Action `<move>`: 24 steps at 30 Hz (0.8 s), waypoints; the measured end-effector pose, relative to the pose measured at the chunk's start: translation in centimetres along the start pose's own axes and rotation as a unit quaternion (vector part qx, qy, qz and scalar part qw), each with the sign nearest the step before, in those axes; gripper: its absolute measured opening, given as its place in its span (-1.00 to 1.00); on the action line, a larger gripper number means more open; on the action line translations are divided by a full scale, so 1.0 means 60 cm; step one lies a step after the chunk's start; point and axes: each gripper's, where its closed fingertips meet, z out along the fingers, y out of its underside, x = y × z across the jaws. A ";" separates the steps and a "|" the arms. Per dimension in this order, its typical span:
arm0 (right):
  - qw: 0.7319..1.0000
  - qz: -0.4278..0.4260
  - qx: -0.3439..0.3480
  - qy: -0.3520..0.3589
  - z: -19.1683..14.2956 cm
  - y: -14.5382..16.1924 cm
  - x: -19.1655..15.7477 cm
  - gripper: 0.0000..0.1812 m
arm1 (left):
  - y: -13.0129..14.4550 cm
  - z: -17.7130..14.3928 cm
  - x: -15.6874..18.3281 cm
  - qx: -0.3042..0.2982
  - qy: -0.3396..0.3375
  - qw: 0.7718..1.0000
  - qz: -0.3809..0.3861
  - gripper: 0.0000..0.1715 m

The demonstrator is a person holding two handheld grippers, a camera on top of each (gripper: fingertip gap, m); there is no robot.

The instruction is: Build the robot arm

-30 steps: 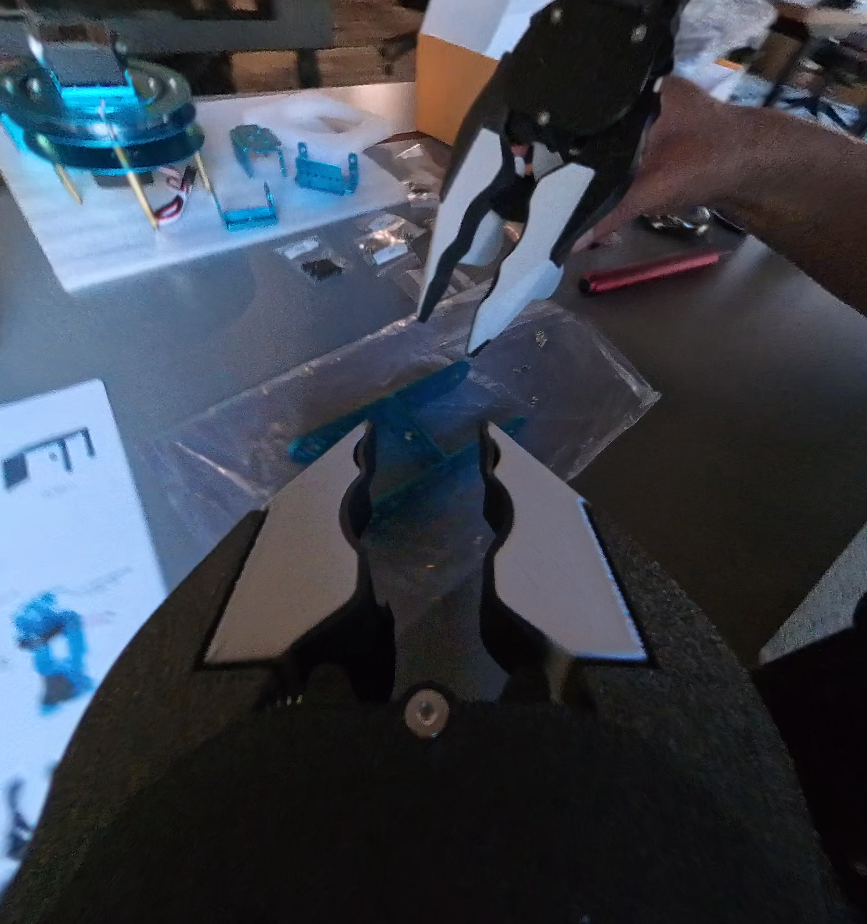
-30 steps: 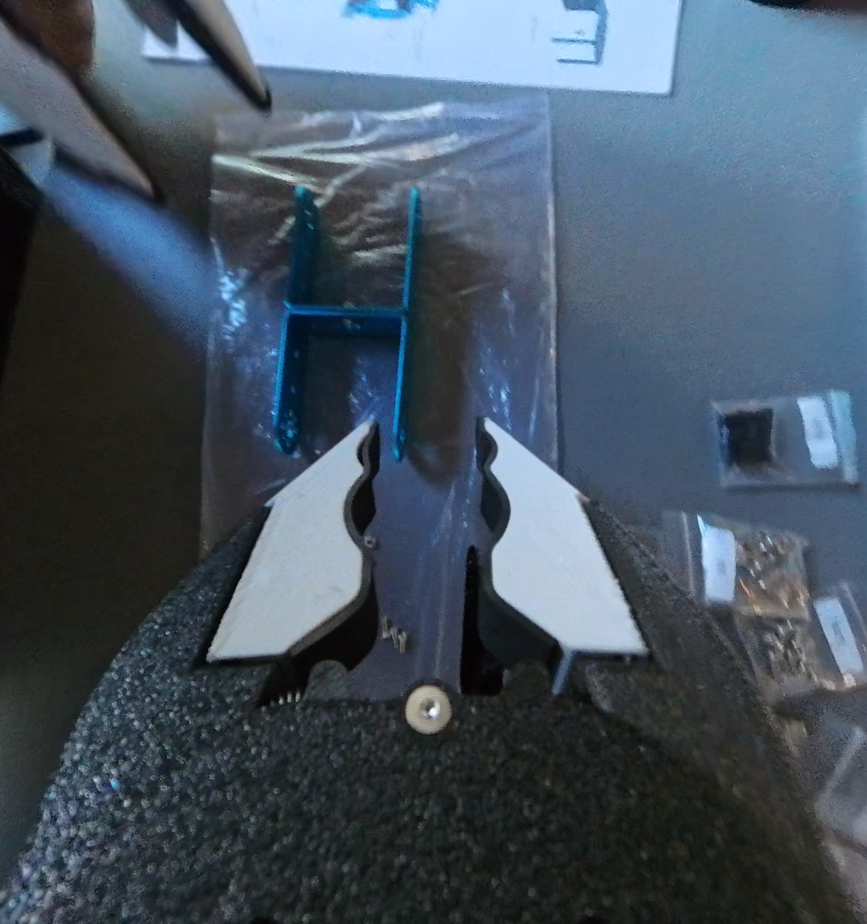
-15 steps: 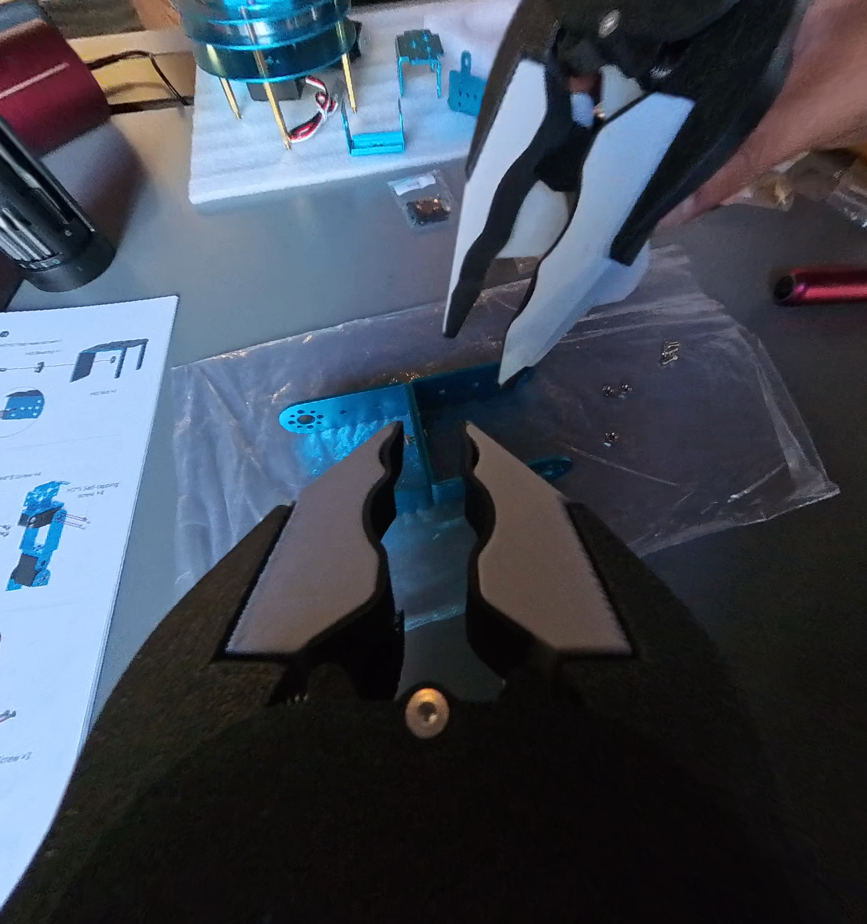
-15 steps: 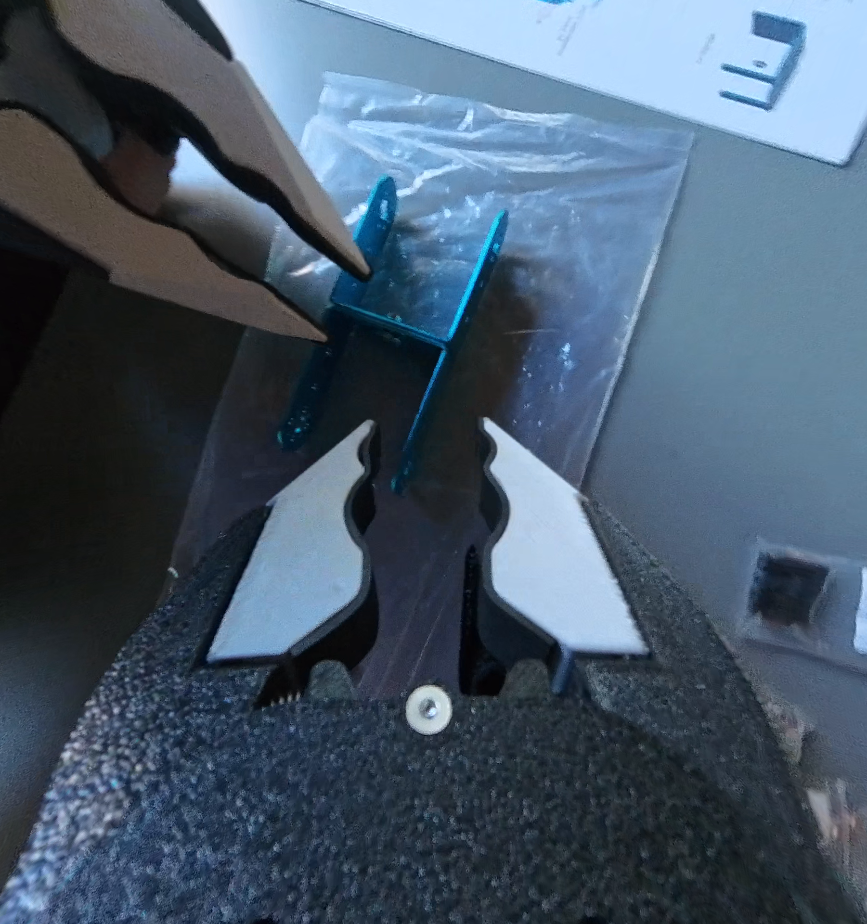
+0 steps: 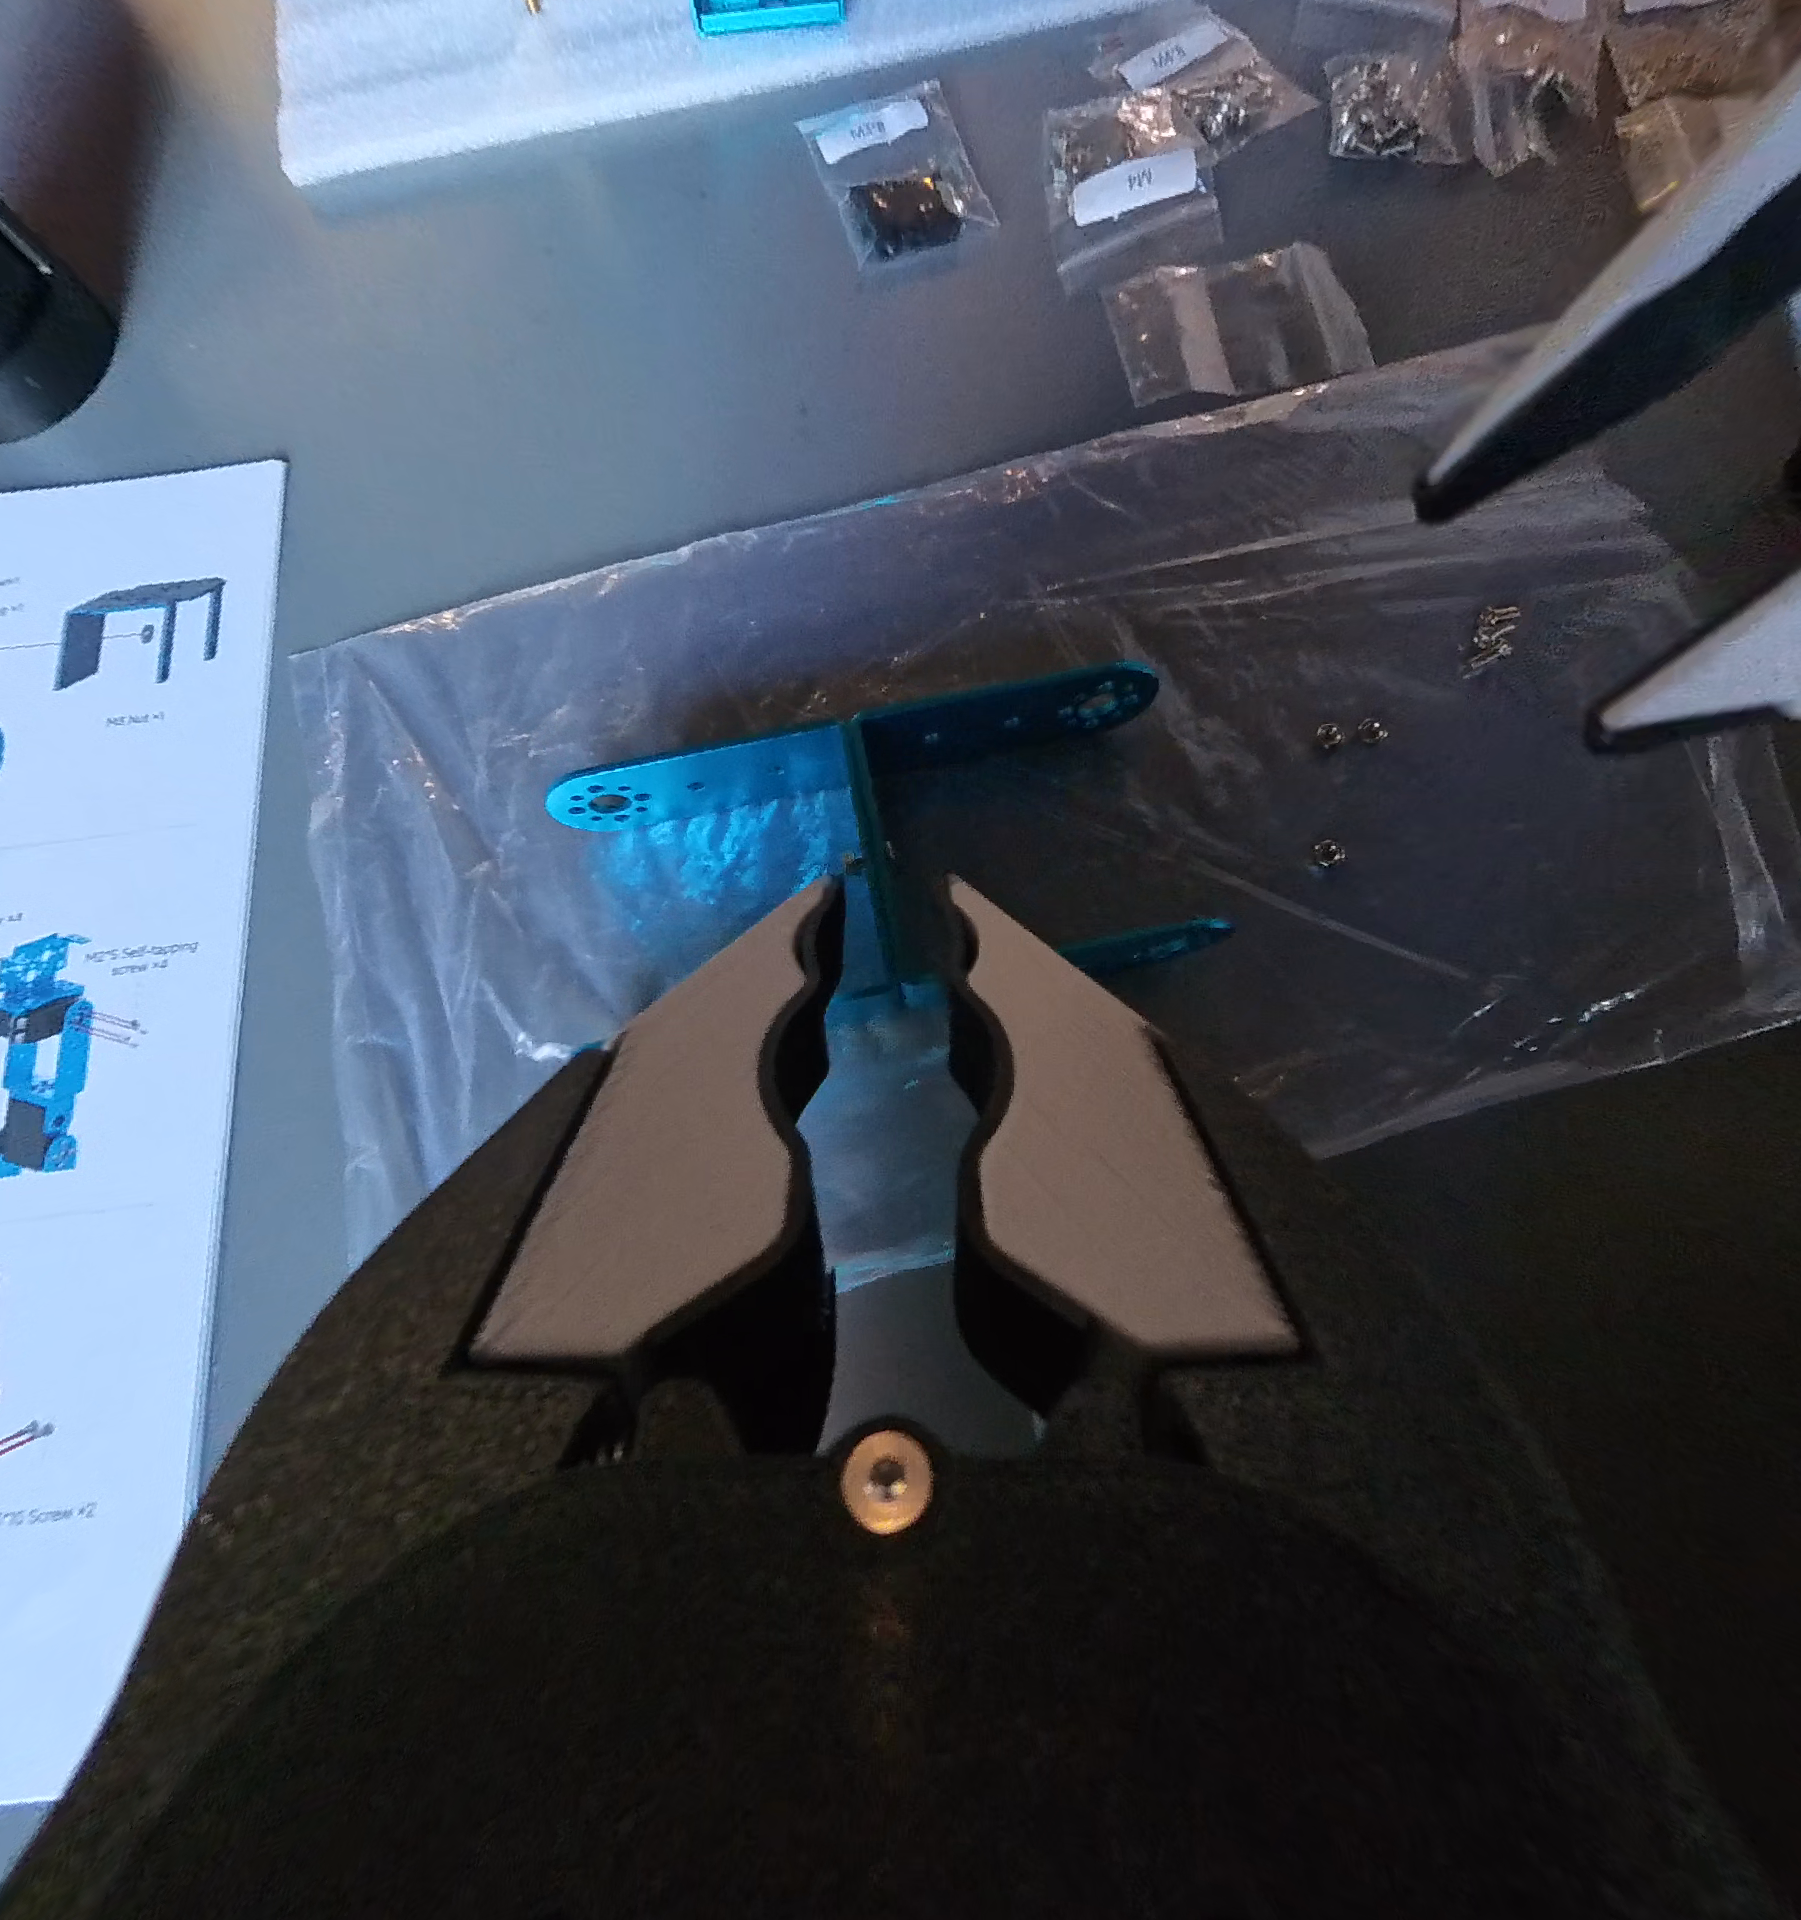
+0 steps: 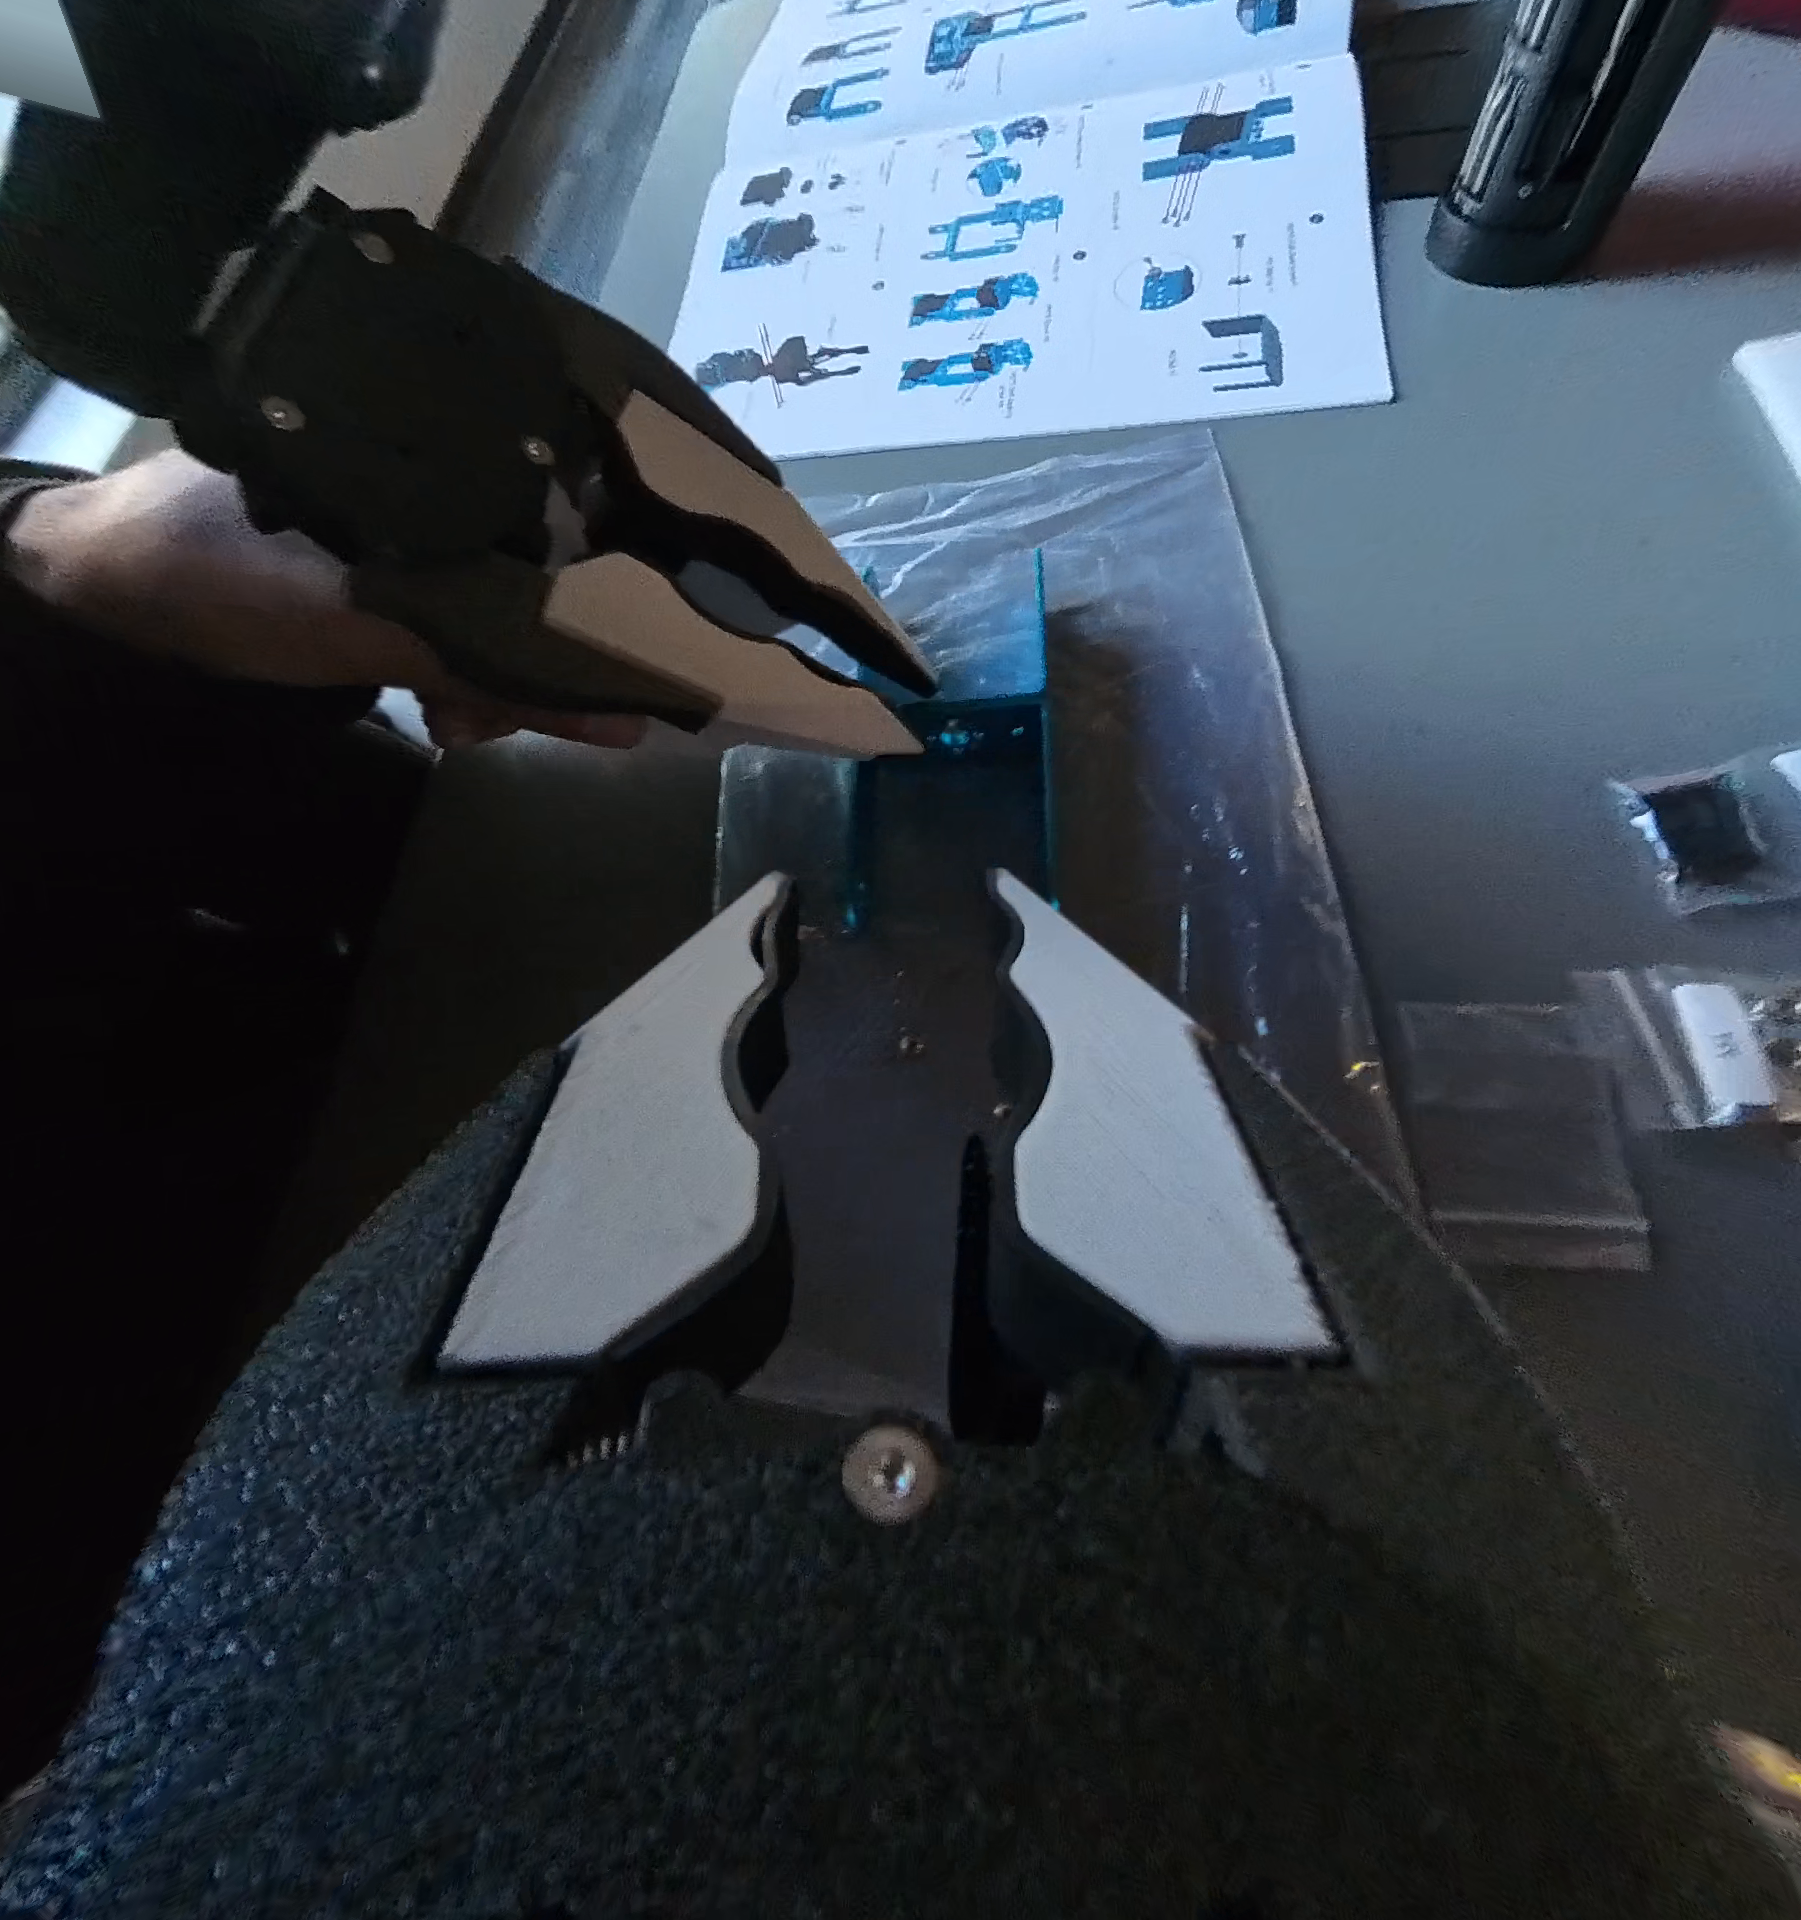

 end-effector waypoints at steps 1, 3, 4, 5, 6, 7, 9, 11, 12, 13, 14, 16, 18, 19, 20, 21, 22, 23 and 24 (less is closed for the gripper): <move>1.000 0.007 0.003 -0.001 -0.002 0.005 -0.003 -0.63 | 0.000 0.001 0.002 -0.003 0.001 1.000 0.003 -0.82; 1.000 0.014 0.003 0.006 -0.008 0.016 -0.003 -0.62 | 0.003 0.003 0.005 -0.012 0.001 1.000 0.006 -0.83; 1.000 0.017 0.004 0.007 -0.011 0.020 -0.002 -0.62 | 0.001 0.004 0.002 -0.011 -0.005 1.000 0.010 -0.84; 1.000 0.022 0.008 0.008 -0.015 0.022 -0.001 -0.62 | 0.002 0.005 0.001 -0.016 -0.008 1.000 0.013 -0.84; 1.000 0.026 0.012 0.006 -0.019 0.022 -0.001 -0.62 | 0.003 0.005 0.000 -0.020 -0.011 1.000 0.015 -0.84; 0.999 0.031 0.018 0.002 -0.023 0.021 -0.001 -0.64 | 0.004 0.006 -0.003 -0.023 -0.019 0.999 0.019 -0.85; 0.999 0.040 0.027 -0.006 -0.030 0.019 -0.001 -0.63 | 0.009 0.006 -0.008 -0.034 -0.026 0.999 0.020 -0.85; 0.998 0.044 0.034 -0.009 -0.035 0.019 0.000 -0.62 | 0.009 0.003 -0.008 -0.035 -0.027 0.999 0.020 -0.85; 0.998 0.046 0.035 -0.011 -0.036 0.021 0.000 -0.62 | 0.010 0.003 -0.007 -0.037 -0.028 0.999 0.022 -0.86; 0.998 0.049 0.033 -0.015 -0.035 0.024 0.000 -0.62 | 0.010 0.003 -0.008 -0.037 -0.030 0.999 0.024 -0.88; 0.998 0.052 0.031 -0.017 -0.034 0.027 0.000 -0.63 | 0.010 0.004 -0.005 -0.038 -0.027 0.999 0.026 -0.94; 0.998 0.054 0.028 -0.022 -0.030 0.031 -0.002 -0.62 | 0.009 0.006 -0.004 -0.039 -0.027 0.998 0.034 -0.95; 0.998 0.053 0.025 -0.024 -0.027 0.034 -0.004 -0.62 | 0.008 0.007 -0.004 -0.042 -0.028 0.998 0.046 -0.95; 0.998 0.052 0.023 -0.025 -0.026 0.034 -0.005 -0.62 | 0.007 0.007 -0.005 -0.043 -0.029 0.997 0.052 -0.95; 0.998 0.050 0.021 -0.024 -0.025 0.035 -0.006 -0.62 | 0.006 0.006 -0.006 -0.041 -0.029 0.997 0.059 -0.95; 0.998 0.049 0.022 -0.022 -0.026 0.034 -0.005 -0.62 | 0.004 0.005 -0.006 -0.040 -0.025 0.997 0.067 -0.96; 0.998 0.048 0.024 -0.020 -0.027 0.033 -0.004 -0.62 | 0.001 0.004 -0.007 -0.036 -0.024 0.996 0.077 -0.96; 0.998 0.049 0.026 -0.020 -0.028 0.031 -0.003 -0.62 | -0.003 0.002 -0.008 -0.029 -0.021 0.995 0.089 -0.97; 0.998 0.053 0.028 -0.021 -0.029 0.030 -0.002 -0.62 | -0.006 0.000 -0.008 -0.024 -0.016 0.994 0.105 -0.97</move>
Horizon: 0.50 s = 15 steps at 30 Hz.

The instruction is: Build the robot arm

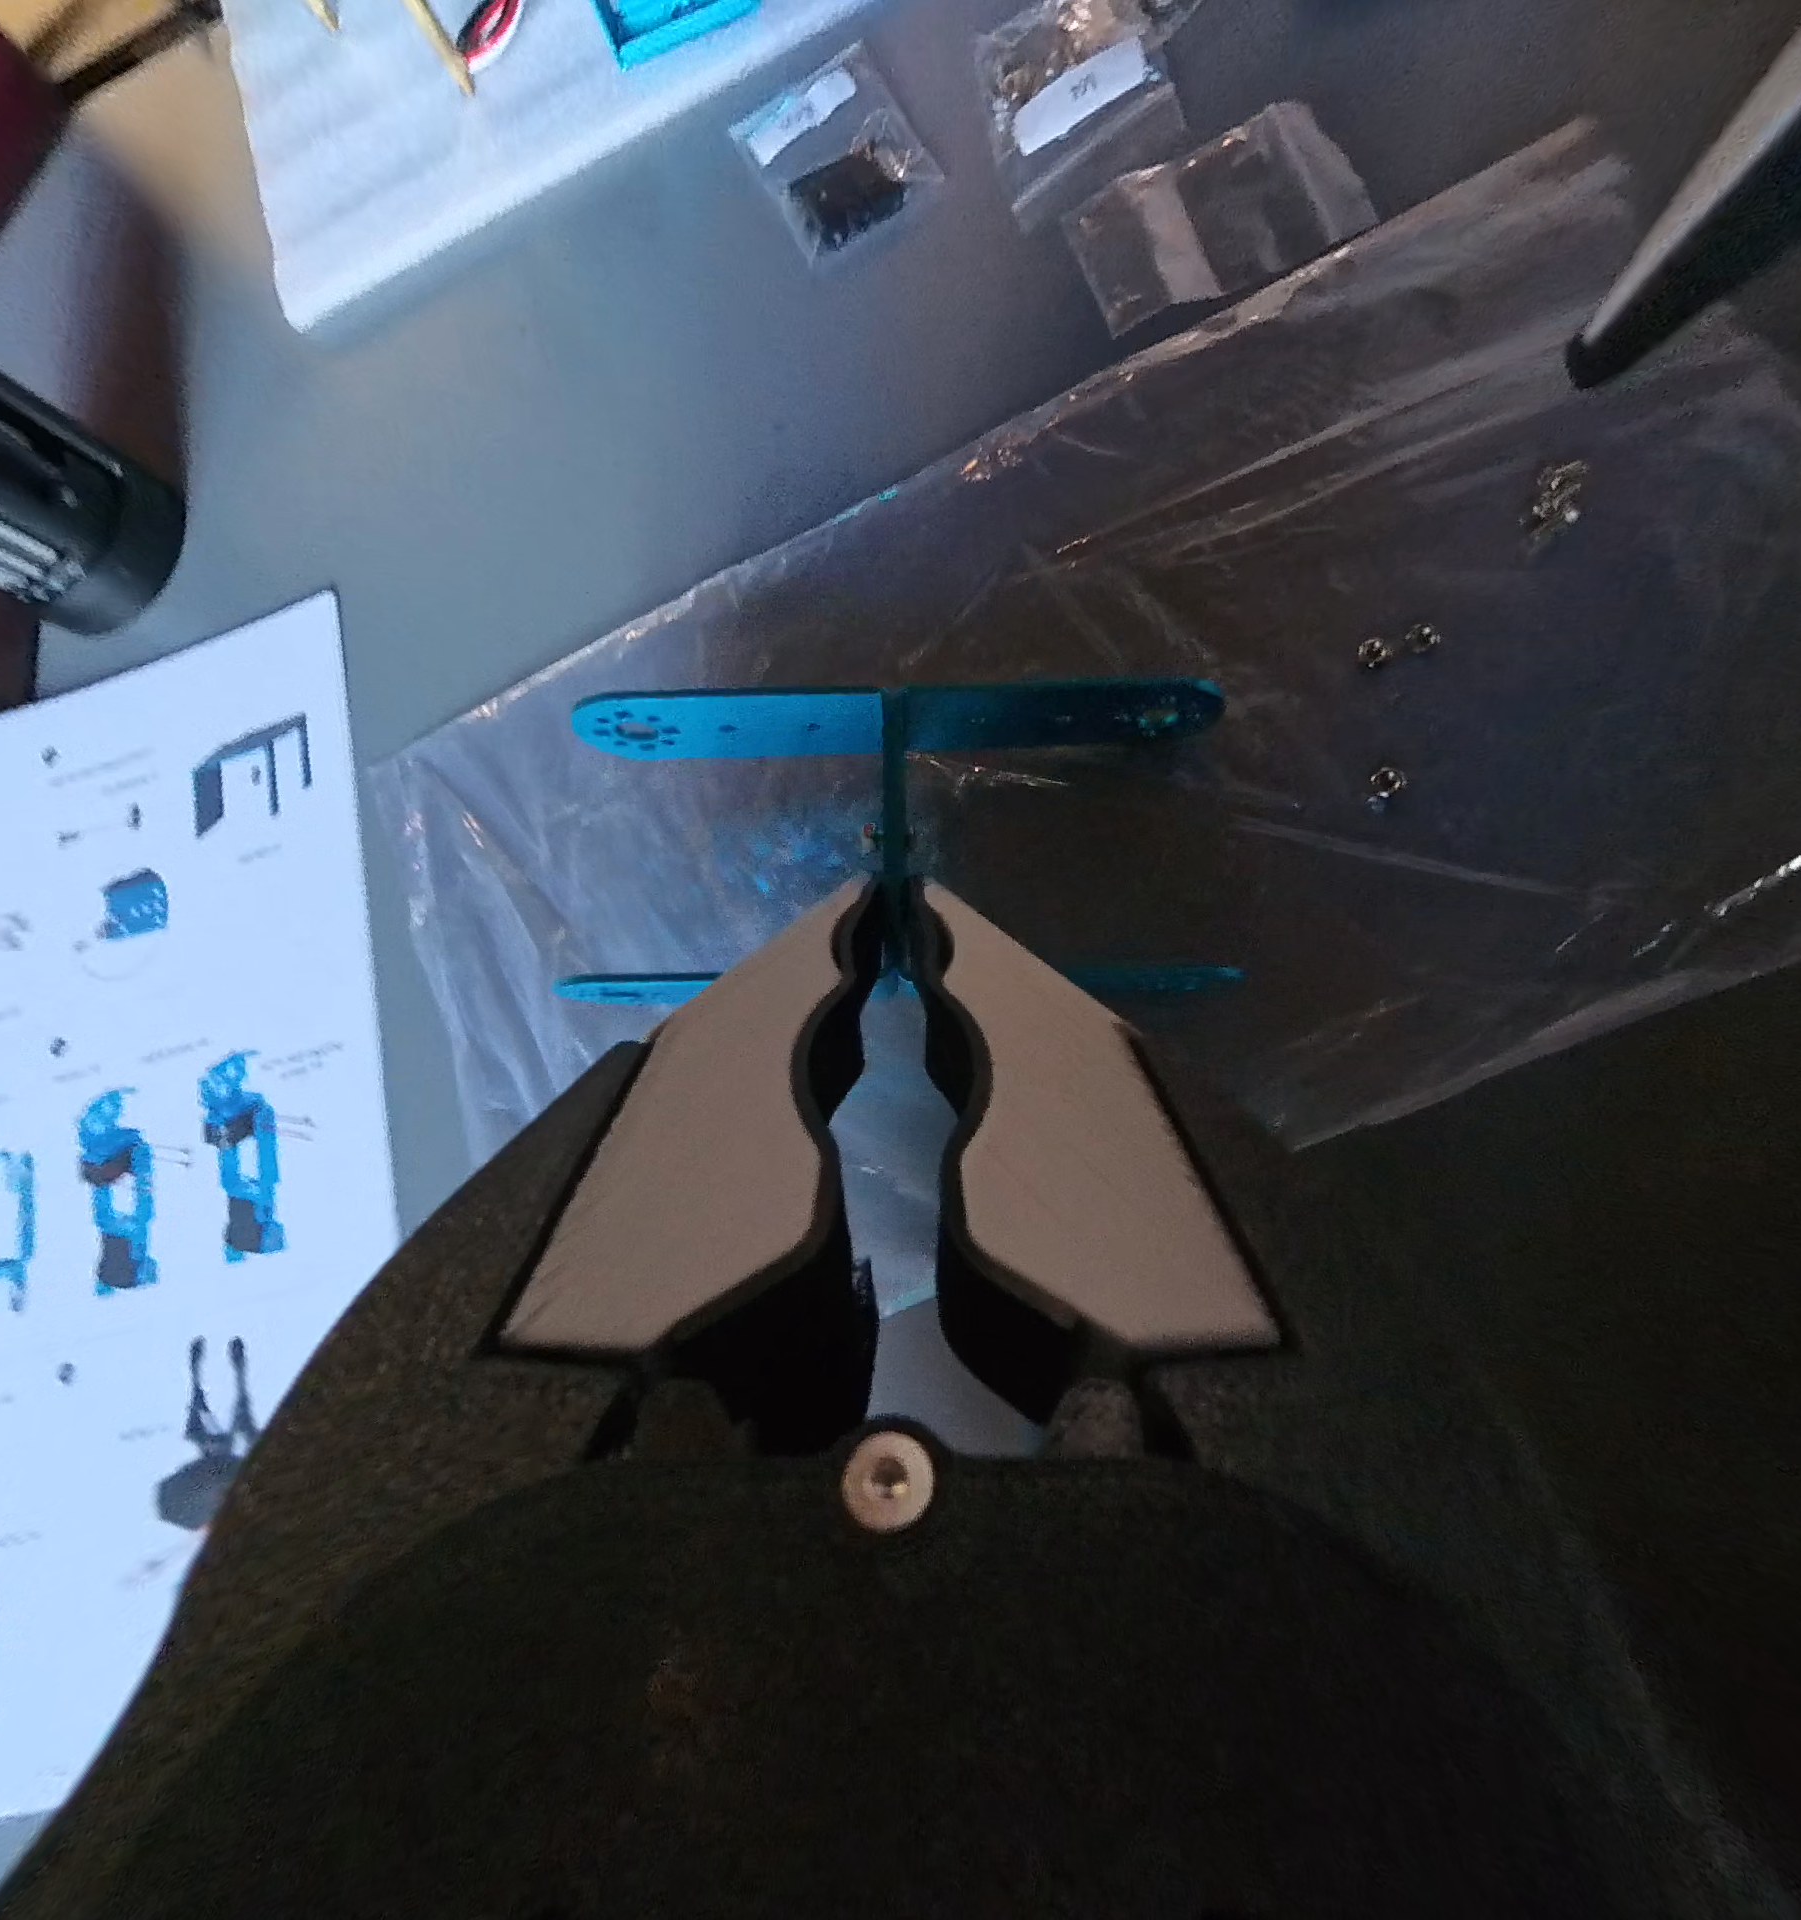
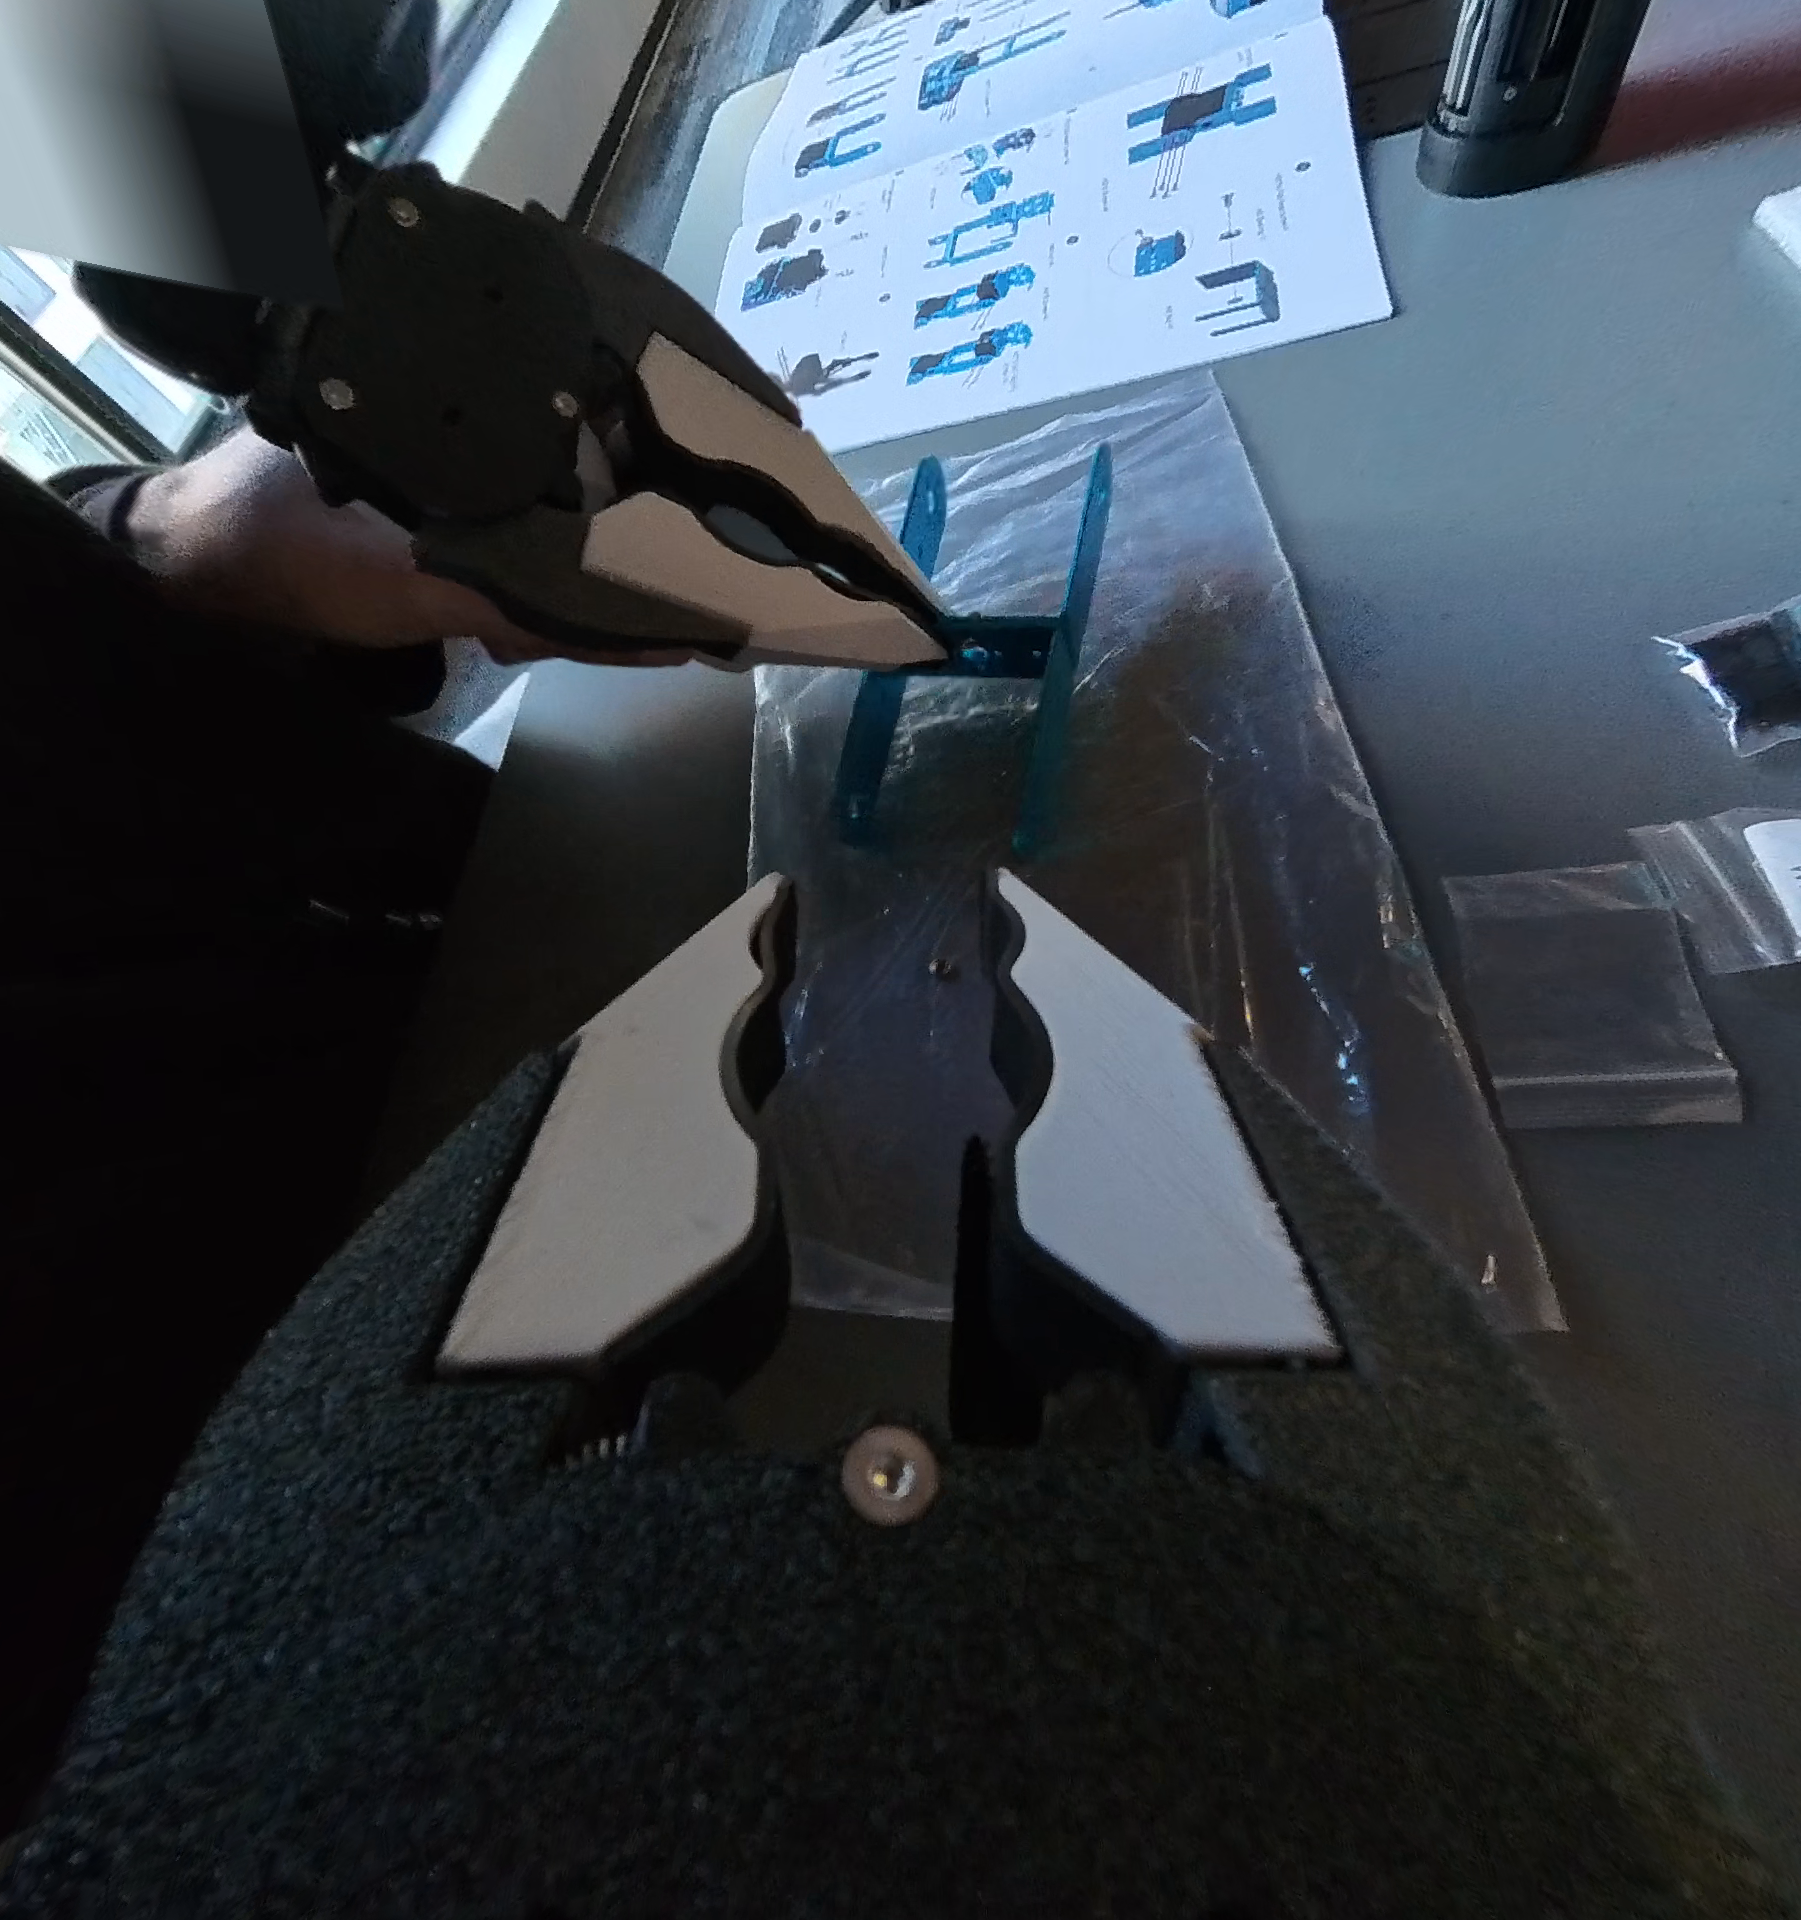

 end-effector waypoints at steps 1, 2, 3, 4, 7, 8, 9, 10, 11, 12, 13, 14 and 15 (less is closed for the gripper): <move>1.000 0.004 0.002 -0.001 -0.001 -0.002 0.001 -0.63 | -0.001 -0.002 -0.003 0.003 0.001 1.000 0.020 -0.97; 1.000 0.008 0.005 -0.003 -0.002 -0.003 0.001 -0.63 | -0.001 -0.003 -0.003 0.007 0.009 0.999 0.047 -0.97; 1.000 0.011 0.006 -0.005 -0.003 -0.005 0.000 -0.63 | -0.001 -0.005 -0.003 0.011 0.025 0.997 0.073 -0.97; 1.000 0.012 0.006 -0.008 -0.003 -0.007 0.000 -0.63 | 0.000 -0.007 0.000 0.014 0.053 0.994 0.094 -0.97; 1.000 0.003 -0.006 -0.015 0.003 -0.008 -0.003 -0.63 | 0.007 -0.014 -0.005 0.023 0.139 0.977 0.158 -0.97; 1.000 -0.006 -0.009 -0.014 0.007 -0.009 -0.002 -0.63 | 0.012 -0.015 -0.007 0.026 0.170 0.968 0.181 -0.97; 1.000 -0.017 -0.010 -0.014 0.012 -0.011 -0.001 -0.63 | 0.017 -0.018 -0.006 0.034 0.209 0.955 0.207 -0.97; 1.000 -0.024 -0.010 -0.017 0.017 -0.014 -0.002 -0.62 | 0.022 -0.022 -0.003 0.042 0.253 0.940 0.225 -0.97; 0.999 -0.028 -0.011 -0.023 0.023 -0.018 -0.004 -0.63 | 0.029 -0.028 0.001 0.048 0.297 0.919 0.255 -0.96; 0.999 -0.033 -0.015 -0.032 0.028 -0.021 -0.007 -0.63 | 0.033 -0.031 -0.001 0.050 0.328 0.901 0.279 -0.96; 0.998 -0.042 -0.012 -0.042 0.034 -0.028 -0.011 -0.62 | 0.033 -0.030 -0.006 0.046 0.351 0.888 0.294 -0.96; 0.998 -0.048 -0.001 -0.046 0.039 -0.038 -0.011 -0.62 | 0.033 -0.033 -0.007 0.049 0.380 0.868 0.315 -0.96; 0.997 -0.049 0.009 -0.054 0.045 -0.046 -0.012 -0.62 | 0.028 -0.037 -0.006 0.058 0.409 0.848 0.331 -0.97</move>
